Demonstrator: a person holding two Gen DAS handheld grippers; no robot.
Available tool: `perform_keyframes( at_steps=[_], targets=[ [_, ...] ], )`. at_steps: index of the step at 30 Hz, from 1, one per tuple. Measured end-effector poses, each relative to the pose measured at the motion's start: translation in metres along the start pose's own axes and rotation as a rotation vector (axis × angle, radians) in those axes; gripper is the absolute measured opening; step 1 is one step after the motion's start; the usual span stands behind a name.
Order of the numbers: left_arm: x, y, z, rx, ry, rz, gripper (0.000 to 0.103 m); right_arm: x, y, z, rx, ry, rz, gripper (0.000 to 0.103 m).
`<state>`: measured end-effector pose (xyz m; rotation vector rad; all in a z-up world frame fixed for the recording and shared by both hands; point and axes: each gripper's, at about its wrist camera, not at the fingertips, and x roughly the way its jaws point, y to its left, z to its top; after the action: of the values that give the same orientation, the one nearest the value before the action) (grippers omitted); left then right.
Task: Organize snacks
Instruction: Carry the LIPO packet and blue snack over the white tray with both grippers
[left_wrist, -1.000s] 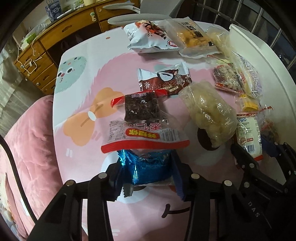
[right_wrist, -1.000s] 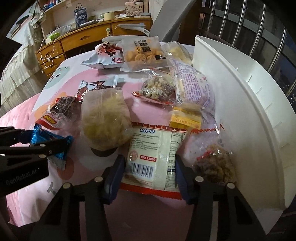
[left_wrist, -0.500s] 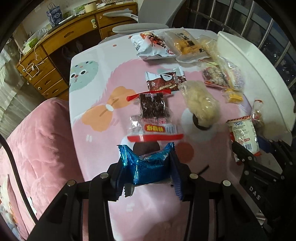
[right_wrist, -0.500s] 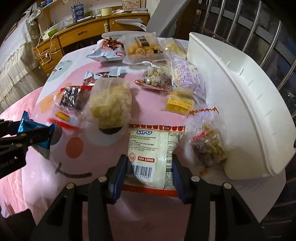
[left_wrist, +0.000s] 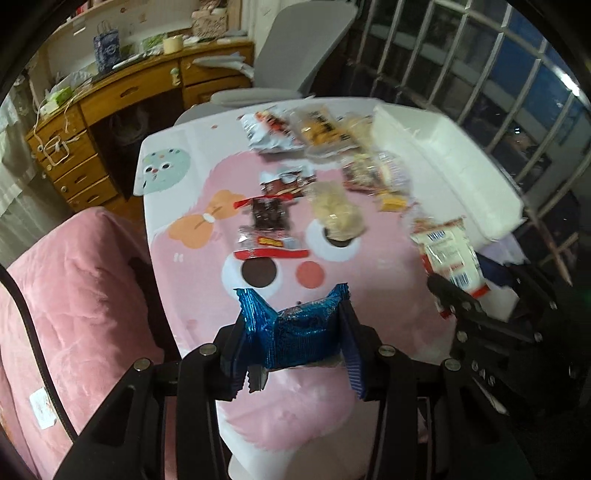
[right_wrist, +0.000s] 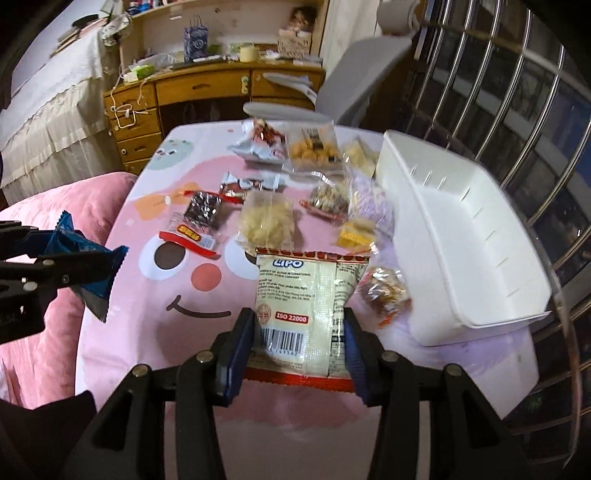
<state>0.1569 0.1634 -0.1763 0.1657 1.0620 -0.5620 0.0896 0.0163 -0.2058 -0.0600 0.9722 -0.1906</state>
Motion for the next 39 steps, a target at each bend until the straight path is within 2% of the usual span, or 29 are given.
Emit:
perform_keyframes(
  at_steps=[5,6,8,11,15,17,20,25,31,39],
  targets=[
    [-0.028,-0.013,-0.003,0.053,-0.041,-0.022,0.036,-0.025,-0.004,0.007,-0.015,-0.064,-0.001,0.047],
    [-0.031,-0.015,-0.003,0.058,-0.052,-0.023,0.032,-0.028,-0.006,0.009,-0.016,-0.074,0.008,0.047],
    [-0.038,-0.02,-0.002,0.063,-0.069,-0.032,0.018,-0.034,-0.009,0.011,-0.017,-0.091,0.028,0.047],
    [-0.036,-0.024,0.001,0.044,-0.068,-0.024,0.016,-0.041,-0.015,0.013,-0.034,-0.127,0.044,0.047],
    [-0.019,-0.016,0.004,-0.039,-0.006,0.007,0.016,-0.048,-0.029,0.016,-0.054,-0.17,0.066,0.047],
    [-0.01,-0.007,0.003,-0.112,0.028,0.024,0.021,-0.05,-0.037,0.016,-0.057,-0.181,0.077,0.047],
    [0.0,0.011,-0.004,-0.253,0.072,0.004,0.03,-0.051,-0.053,0.016,-0.057,-0.18,0.092,0.047],
    [0.023,0.027,-0.023,-0.401,0.152,0.012,0.041,-0.052,-0.082,0.018,-0.068,-0.18,0.095,0.047],
    [0.054,0.022,-0.037,-0.454,0.242,0.025,0.053,-0.053,-0.113,0.02,-0.078,-0.174,0.059,0.047],
    [0.092,0.008,-0.039,-0.471,0.344,0.051,0.053,-0.05,-0.146,0.017,-0.074,-0.142,0.021,0.047]
  ],
)
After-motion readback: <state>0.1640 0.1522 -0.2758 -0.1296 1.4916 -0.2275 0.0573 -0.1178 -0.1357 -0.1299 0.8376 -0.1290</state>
